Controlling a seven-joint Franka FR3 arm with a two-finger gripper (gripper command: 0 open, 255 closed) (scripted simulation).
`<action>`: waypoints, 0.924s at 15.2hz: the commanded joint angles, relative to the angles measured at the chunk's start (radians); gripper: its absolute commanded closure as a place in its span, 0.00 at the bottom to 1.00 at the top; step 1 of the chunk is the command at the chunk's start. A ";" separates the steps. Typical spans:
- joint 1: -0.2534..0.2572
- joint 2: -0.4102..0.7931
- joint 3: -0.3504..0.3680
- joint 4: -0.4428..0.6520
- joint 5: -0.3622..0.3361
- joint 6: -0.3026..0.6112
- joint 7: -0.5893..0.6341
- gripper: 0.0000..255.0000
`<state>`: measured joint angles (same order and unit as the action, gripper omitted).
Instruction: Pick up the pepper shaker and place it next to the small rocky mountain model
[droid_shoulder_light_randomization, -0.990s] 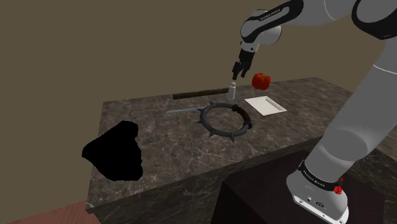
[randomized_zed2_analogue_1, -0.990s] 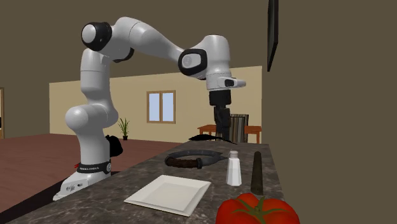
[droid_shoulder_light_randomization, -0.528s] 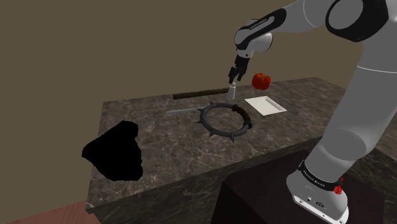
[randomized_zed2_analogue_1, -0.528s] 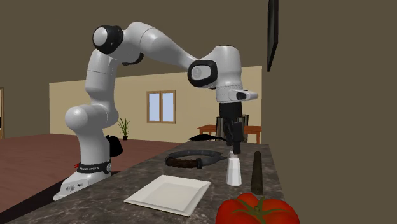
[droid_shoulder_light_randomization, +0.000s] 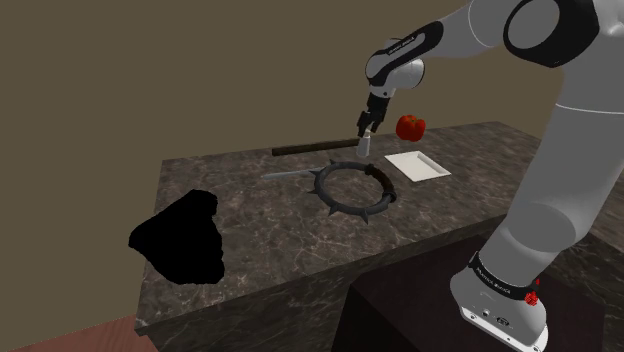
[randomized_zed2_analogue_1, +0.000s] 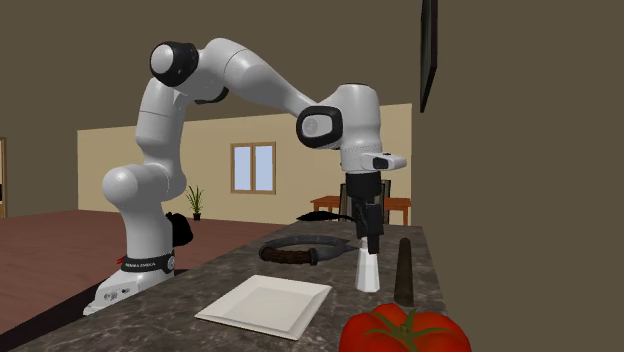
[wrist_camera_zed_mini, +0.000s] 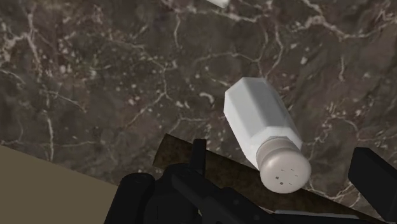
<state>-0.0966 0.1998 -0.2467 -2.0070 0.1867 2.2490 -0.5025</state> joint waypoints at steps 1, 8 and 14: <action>0.000 0.000 0.000 -0.001 0.000 0.001 0.000 0.00; 0.000 0.000 0.000 -0.001 0.000 0.001 0.000 1.00; 0.000 -0.006 -0.001 0.005 -0.003 -0.011 0.003 1.00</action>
<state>-0.0965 0.1964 -0.2472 -2.0054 0.1852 2.2447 -0.5014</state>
